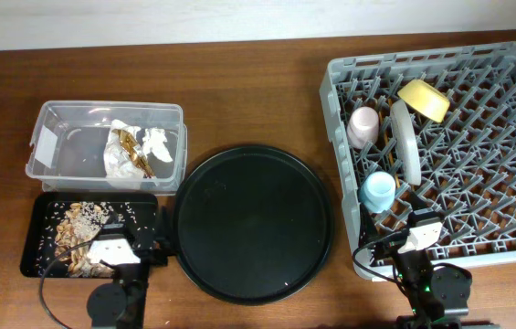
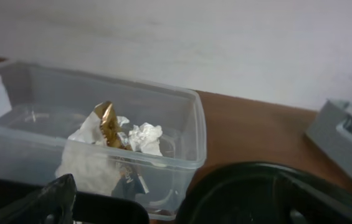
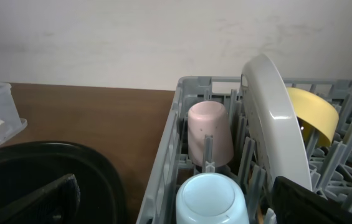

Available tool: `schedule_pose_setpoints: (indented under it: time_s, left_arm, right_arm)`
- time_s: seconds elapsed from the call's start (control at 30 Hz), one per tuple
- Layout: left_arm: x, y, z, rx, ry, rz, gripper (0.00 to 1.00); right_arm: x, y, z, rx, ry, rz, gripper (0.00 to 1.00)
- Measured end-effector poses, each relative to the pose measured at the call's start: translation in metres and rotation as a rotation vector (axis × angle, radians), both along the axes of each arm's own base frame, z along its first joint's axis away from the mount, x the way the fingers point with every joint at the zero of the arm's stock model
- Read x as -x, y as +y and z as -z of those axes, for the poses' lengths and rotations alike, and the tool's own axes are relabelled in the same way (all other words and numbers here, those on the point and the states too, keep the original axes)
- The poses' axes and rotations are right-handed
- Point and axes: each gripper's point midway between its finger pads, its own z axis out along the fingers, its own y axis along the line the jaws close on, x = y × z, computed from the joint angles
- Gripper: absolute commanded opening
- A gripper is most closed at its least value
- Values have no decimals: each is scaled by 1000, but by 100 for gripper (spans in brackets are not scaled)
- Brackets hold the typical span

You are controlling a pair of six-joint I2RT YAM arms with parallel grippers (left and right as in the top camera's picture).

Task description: Sort waste into correct bins and load items into the dishwasher rack

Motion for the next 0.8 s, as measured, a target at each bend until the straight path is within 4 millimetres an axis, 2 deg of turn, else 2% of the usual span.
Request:
schedule_pose_setpoints:
  time_s: [0.23,0.8]
  left_arm:
    - [0,-4,0,-63,-3,18,99]
    - [0,-3,0,-69,-3,16,99]
  right_arm:
    - [0,0,0,0,0,0,99]
    - [0,0,0,0,0,0,99]
